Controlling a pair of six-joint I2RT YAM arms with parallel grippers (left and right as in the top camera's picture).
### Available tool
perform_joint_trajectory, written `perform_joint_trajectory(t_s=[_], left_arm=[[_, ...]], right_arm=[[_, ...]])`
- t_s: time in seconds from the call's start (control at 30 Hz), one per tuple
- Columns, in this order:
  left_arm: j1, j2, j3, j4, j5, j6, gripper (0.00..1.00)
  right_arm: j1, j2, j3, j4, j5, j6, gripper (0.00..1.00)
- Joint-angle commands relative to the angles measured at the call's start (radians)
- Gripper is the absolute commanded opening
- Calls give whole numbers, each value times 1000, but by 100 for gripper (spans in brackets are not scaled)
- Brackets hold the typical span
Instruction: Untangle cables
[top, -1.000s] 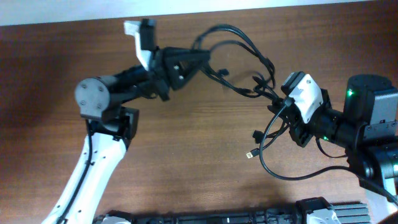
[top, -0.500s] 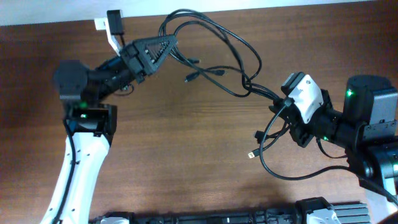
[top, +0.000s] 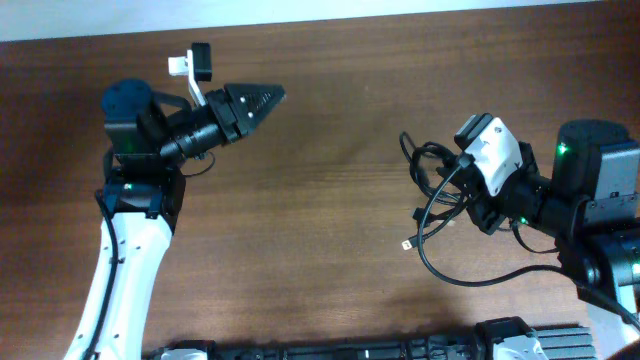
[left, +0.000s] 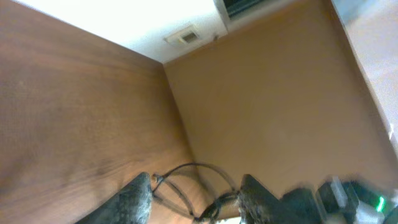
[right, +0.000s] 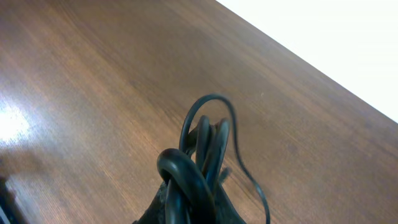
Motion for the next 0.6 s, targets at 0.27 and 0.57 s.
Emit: perform_joint_trajectory(t_s=[0.27,0.57], left_arm=[[-128,-13,8,-34,272,651,75],[-239,-13,8,-172,245,1070,96]], right_arm=[[-3,-5,10,35,-115,3,4],[-3,-5,10,37,-122,2,4]])
